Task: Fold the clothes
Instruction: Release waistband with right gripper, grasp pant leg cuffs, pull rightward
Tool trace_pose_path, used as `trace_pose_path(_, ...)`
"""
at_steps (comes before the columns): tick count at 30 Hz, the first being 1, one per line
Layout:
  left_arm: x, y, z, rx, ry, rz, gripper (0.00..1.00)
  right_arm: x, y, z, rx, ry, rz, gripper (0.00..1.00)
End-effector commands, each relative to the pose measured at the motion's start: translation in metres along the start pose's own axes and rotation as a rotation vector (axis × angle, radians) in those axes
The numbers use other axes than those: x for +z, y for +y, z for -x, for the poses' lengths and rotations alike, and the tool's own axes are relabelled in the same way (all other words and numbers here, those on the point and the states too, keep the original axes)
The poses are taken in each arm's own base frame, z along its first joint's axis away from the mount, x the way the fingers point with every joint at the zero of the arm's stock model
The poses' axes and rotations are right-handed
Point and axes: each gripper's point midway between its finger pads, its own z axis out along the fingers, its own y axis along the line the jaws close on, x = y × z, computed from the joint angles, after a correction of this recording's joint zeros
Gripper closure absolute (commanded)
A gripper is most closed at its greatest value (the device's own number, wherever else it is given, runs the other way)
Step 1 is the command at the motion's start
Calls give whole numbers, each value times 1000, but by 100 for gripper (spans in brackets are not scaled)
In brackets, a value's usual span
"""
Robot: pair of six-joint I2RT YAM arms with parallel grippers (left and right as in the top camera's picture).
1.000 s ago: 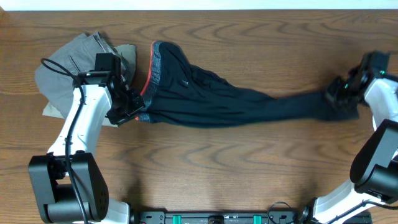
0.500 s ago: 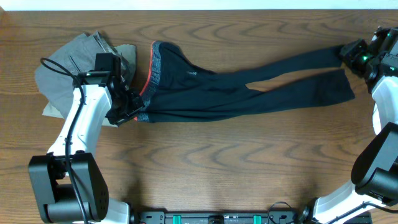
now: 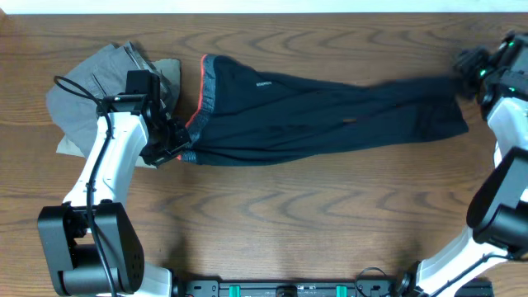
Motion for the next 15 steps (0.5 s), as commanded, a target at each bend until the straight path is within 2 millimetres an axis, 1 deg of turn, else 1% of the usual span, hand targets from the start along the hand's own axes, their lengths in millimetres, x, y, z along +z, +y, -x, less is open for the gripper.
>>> trace_pose_path(1, -5, 1, 6, 13, -21, 12, 92, 6, -21, -26, -74, 108, -57, 37)
trace_pose_path(3, -5, 1, 6, 13, -21, 13, 92, 0, -35, -36, -103, 160, -93, 37)
trace_pose_path(5, -5, 1, 6, 13, -21, 12, 90, -5, -47, -44, -92, 206, -119, 39)
trace_pose_path(7, -5, 1, 6, 13, -22, 12, 89, -8, -61, -51, -69, 238, -162, 38)
trace_pose_path(9, -5, 1, 6, 13, -22, 12, 89, -9, -75, -51, -67, 231, -219, 36)
trace_pose_path(11, -5, 1, 6, 13, -22, 12, 89, -11, -92, -47, -83, 197, -307, 33)
trace_pose_path(13, -5, 1, 6, 13, -21, 12, 89, -10, -102, -46, -119, 182, -350, 32)
trace_pose_path(15, -5, 1, 6, 13, -21, 12, 89, -7, -106, -52, -127, 196, -356, 32)
